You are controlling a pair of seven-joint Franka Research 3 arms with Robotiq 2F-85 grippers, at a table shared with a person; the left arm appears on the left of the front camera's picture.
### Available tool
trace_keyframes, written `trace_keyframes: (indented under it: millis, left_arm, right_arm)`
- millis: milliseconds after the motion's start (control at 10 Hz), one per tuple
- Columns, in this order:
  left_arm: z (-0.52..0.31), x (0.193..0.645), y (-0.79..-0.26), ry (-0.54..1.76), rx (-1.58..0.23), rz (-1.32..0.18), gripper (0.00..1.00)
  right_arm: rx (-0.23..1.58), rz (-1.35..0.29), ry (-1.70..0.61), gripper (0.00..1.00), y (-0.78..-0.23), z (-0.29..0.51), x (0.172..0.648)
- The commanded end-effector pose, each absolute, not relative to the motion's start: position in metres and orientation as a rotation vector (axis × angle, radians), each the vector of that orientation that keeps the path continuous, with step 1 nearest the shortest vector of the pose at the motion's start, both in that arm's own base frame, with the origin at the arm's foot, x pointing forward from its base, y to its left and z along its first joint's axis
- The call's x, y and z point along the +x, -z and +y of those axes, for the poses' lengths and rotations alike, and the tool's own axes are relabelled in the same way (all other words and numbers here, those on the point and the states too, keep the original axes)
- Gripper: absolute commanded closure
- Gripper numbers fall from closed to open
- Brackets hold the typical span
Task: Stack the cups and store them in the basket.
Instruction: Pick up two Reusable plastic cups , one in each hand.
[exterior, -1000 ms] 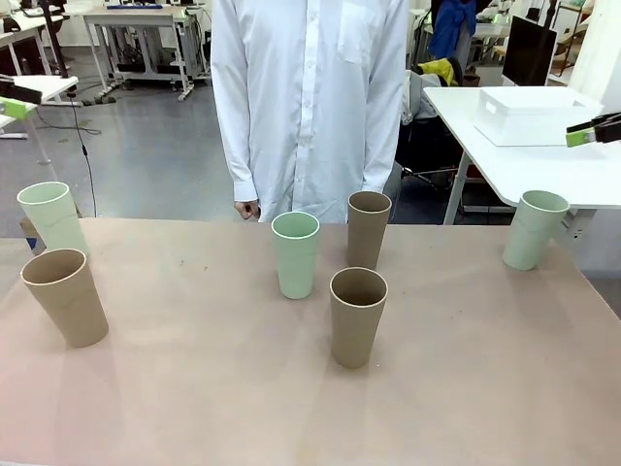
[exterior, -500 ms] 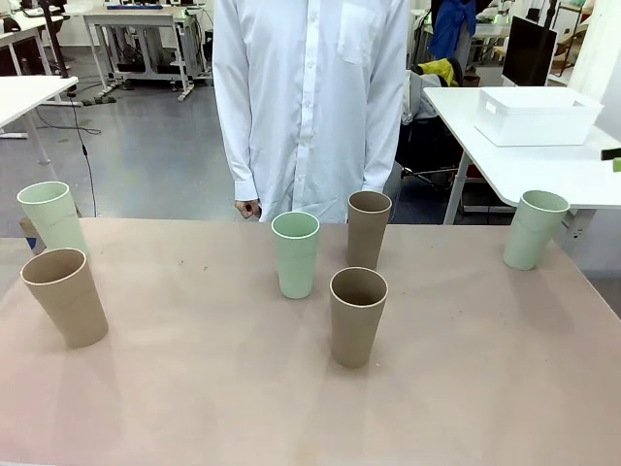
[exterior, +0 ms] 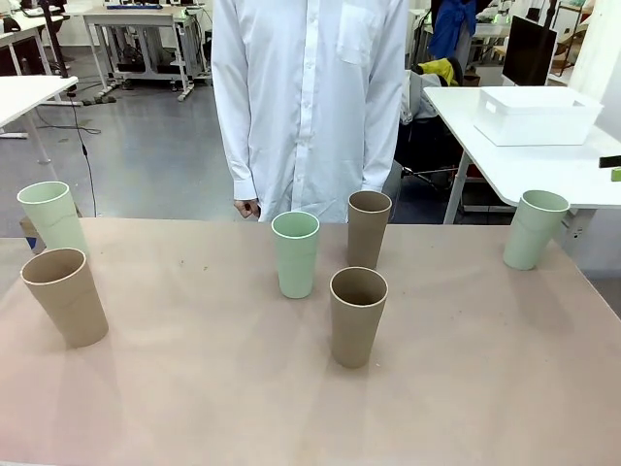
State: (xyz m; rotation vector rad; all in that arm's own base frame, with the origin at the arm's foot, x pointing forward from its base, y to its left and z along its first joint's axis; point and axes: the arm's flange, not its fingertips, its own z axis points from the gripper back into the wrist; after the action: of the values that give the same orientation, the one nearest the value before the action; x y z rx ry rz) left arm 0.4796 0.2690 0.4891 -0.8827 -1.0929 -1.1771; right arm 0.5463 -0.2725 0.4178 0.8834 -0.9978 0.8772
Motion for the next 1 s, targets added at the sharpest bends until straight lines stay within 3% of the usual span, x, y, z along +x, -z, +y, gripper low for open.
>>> trace_keyframes:
  millis: [0,500,900]
  left_arm:
    - [0.269,0.48,-0.487,1.176,-0.89,-1.091,0.0]
    - [0.339,0.503,-0.413,1.084,-0.891,-1.331,0.0]
    - [0.364,0.522,-0.35,0.967,-0.891,-1.433,0.0]
  right_arm:
    - [0.885,-0.997,-0.878,0.0,-0.415,-0.272,0.547]
    - [0.916,-1.29,-0.938,0.0,-0.321,-0.287,0.525]
    - [0.941,-1.317,-0.899,0.0,-0.27,-0.256,0.522]
